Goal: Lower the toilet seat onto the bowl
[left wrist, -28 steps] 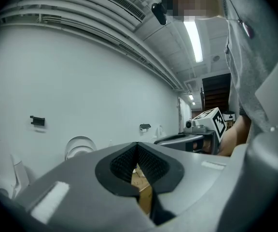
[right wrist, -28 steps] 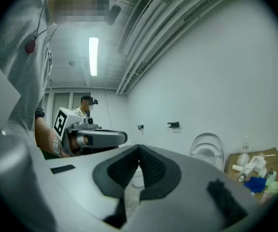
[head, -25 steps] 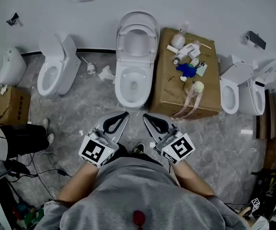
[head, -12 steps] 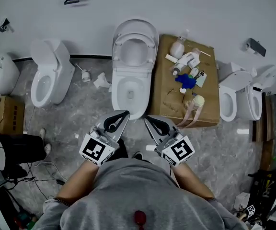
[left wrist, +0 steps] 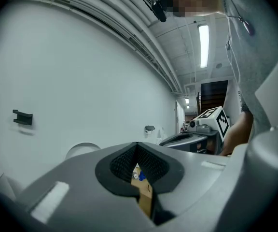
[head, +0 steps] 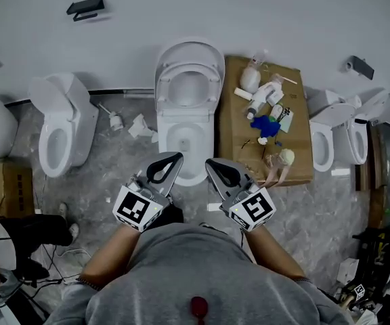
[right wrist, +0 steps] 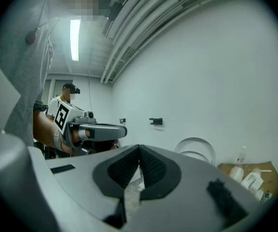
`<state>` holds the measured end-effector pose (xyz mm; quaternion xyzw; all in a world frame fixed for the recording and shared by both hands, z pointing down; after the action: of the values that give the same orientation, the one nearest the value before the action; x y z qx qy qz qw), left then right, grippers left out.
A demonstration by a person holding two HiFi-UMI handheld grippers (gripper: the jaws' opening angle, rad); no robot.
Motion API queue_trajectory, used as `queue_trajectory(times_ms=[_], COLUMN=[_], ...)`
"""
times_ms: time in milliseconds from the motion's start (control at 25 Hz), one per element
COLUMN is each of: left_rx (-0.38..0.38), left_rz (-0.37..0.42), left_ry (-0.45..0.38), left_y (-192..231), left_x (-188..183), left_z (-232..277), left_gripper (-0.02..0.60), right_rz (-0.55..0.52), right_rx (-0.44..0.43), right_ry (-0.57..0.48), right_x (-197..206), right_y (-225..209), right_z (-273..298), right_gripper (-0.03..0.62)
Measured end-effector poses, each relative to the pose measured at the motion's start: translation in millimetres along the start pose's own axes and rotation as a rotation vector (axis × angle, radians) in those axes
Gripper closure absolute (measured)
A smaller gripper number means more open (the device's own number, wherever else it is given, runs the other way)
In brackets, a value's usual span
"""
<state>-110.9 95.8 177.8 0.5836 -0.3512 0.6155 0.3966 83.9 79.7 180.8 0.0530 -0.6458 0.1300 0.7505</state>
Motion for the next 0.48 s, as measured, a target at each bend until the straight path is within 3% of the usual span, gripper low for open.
queue_trajectory(times_ms=[480], left_rx=[0.065], left_rz=[-0.019], left_ry=[0.023], left_y=[80], left_x=[8], left_z=[54], left_gripper=[0.578], right_rz=[0.005], right_rx=[0.088], right_ry=[0.071], right_x=[1], right_y=[-57], right_z=[65], right_gripper=[0.588])
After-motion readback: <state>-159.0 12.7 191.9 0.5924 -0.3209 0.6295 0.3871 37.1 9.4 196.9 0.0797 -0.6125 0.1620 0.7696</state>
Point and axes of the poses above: the fingertips, and each gripper's own axes: z forward along the fingers, y to its left, x out of its underside, the point moved 9 cm from there along -z, backward along the fingers, and after that the axes turned 15 degrees about -x, right-handed, at the moved point
